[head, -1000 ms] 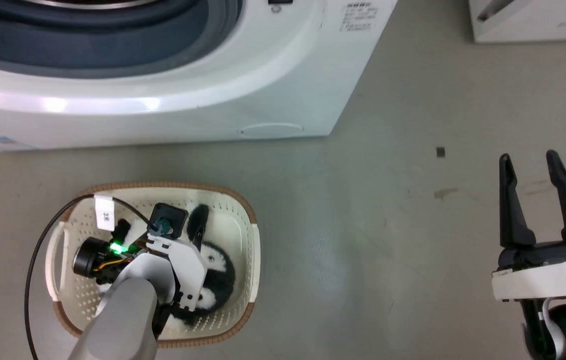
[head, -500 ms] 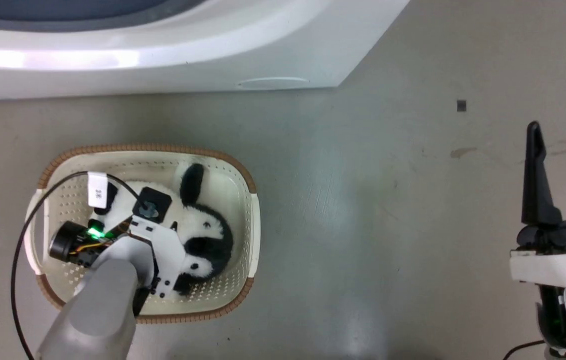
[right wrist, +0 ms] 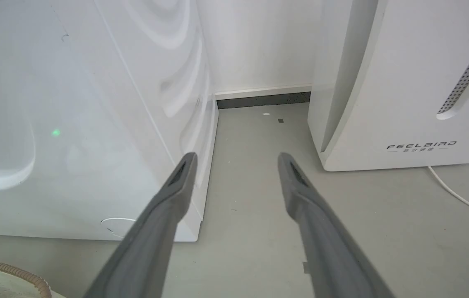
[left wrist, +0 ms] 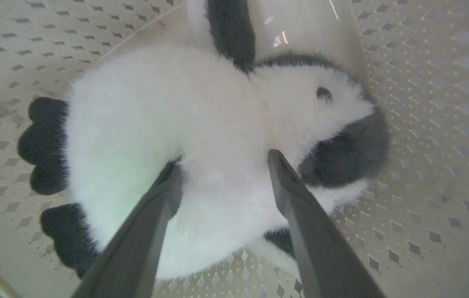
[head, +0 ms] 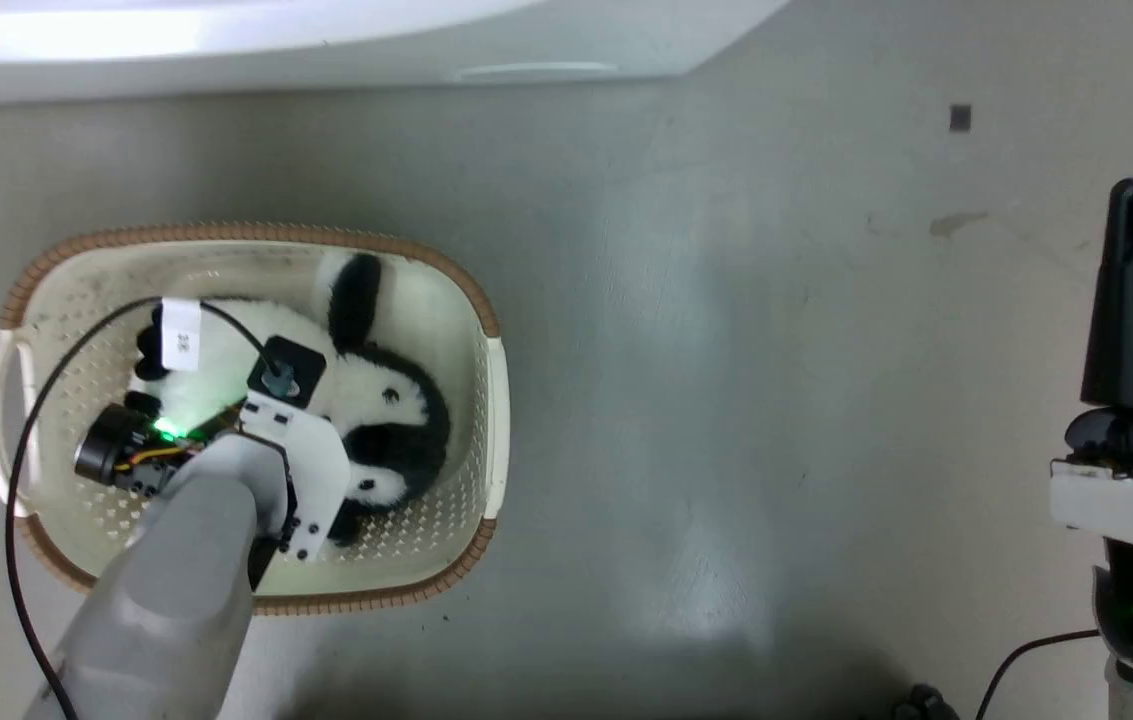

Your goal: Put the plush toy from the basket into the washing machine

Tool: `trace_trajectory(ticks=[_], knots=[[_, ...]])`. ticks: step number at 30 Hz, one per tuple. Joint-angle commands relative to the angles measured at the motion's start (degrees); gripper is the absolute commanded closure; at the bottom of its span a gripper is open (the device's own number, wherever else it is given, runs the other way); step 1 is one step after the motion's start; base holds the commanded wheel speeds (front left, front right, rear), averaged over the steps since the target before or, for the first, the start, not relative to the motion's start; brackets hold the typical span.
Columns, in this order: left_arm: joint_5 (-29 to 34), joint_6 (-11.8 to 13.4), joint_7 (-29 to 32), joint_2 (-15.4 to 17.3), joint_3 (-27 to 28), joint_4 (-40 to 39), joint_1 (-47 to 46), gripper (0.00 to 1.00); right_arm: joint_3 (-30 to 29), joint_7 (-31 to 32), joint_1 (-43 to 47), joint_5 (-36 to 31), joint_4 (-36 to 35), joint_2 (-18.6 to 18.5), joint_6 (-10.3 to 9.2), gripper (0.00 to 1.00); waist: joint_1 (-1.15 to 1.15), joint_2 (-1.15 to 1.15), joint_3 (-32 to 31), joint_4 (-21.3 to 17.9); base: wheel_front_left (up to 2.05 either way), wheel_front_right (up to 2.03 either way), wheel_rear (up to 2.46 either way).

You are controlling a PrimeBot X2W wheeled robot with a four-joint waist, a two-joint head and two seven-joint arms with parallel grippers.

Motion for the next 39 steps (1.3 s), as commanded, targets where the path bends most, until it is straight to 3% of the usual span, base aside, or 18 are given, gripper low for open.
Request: trace_trajectory(ticks=[1,28,29,30,39], knots=[[-0.76,-0.13,-0.09,0.59,-0.72,1.64,-1.89,0.0,-0.38,-0.63,-1.49,0.47,-0.73,-0.05,0.03,0.0,-0.01,0.0,1.45,-0.15,0.0,0.0,0.0],[-4.61,-0.4,2.05,0.87,-8.84,17.51,-13.6,0.0,-2.86,-3.84,-6.08,4.13,-5.85,-0.07,0.03,0.0,-0.01,0.0,13.9,-0.75,0.0,0.0,0.0],[-5.05,-0.97,3.02,0.82,-9.95,19.28,-14.8,0.76,-3.38,-4.2,-6.54,4.5,-6.26,-0.07,0.03,0.0,-0.01,0.0,15.0,-0.76,0.0,0.0,0.0],[-4.95,-1.29,3.16,0.77,-10.41,19.52,-14.93,1.0,-3.49,-4.25,-6.62,4.55,-6.27,-0.07,0.03,0.0,-0.01,0.0,14.99,-0.74,0.0,0.0,0.0],[-5.8,-1.89,1.8,-0.06,-11.13,19.52,-13.86,1.0,-3.47,-4.25,-6.68,5.02,-5.35,-0.07,0.03,0.0,-0.01,0.0,11.69,-0.35,0.0,0.0,0.0]])
